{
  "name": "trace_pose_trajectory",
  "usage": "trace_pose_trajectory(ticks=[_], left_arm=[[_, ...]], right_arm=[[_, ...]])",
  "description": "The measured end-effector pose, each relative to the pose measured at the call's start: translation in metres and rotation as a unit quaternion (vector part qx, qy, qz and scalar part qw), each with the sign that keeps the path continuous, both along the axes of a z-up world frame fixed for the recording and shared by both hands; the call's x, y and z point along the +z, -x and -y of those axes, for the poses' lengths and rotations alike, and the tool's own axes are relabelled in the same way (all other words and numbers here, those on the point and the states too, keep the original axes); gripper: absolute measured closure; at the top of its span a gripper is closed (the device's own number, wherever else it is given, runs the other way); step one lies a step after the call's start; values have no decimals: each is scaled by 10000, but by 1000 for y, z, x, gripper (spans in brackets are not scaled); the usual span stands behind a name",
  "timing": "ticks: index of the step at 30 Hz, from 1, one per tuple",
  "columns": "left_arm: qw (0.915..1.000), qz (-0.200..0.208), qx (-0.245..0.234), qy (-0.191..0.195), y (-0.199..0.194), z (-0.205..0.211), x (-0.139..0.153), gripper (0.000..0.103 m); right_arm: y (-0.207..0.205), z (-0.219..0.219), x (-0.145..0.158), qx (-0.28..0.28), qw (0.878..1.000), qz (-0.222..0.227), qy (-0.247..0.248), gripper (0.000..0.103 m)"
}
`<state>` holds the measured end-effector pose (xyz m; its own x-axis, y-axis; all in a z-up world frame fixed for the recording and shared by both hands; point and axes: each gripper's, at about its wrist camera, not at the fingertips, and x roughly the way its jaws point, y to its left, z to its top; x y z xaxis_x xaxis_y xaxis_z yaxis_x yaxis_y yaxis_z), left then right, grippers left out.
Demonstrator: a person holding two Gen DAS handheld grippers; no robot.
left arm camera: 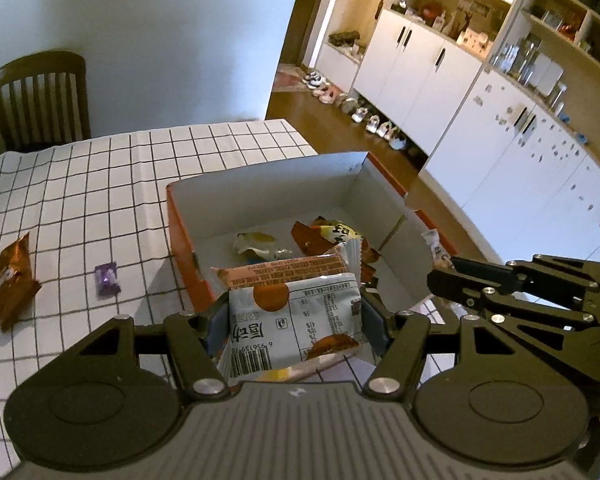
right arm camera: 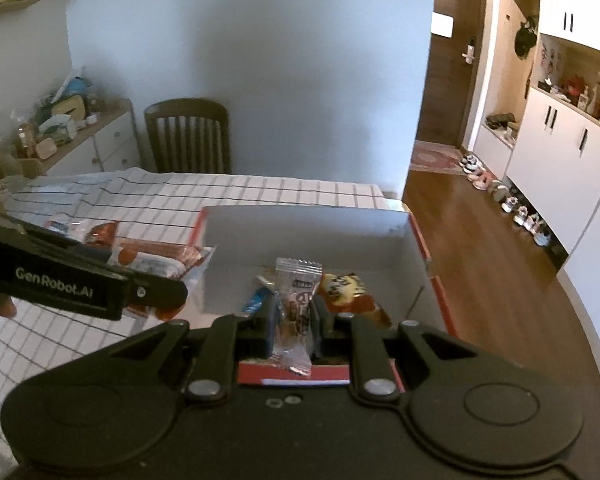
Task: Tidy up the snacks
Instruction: 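Carry the candy and the bread packet over the red box with both tools, then open both grippers to drop the candy and bread packet into the box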
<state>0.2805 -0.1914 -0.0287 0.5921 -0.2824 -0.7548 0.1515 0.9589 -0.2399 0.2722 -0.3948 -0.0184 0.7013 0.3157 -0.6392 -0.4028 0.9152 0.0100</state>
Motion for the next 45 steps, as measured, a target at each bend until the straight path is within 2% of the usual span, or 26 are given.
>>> trace_pose_trajectory(ticks=[9,20,32,39,45], left_arm=[[9987,-179,-48,-482,-51,32,-24,37],[9953,-557,26,-791,-99,57,-61,37],[9910,-851,-66,-1032,-115,71,-89,37],[9906,-893,-69,-1032,-116,70,-92,35],[9908,-961,-8,-958,-111,66,-92,29]], right_arm=[[-39,17,-27,-177,9994,-222,176,86],[-80,26,-61,-226,9971,-582,436,86],[-99,30,-80,-31,9942,-938,516,86],[-103,36,-85,-54,9929,-1112,425,85],[-101,42,-84,-139,9928,-1155,275,85]])
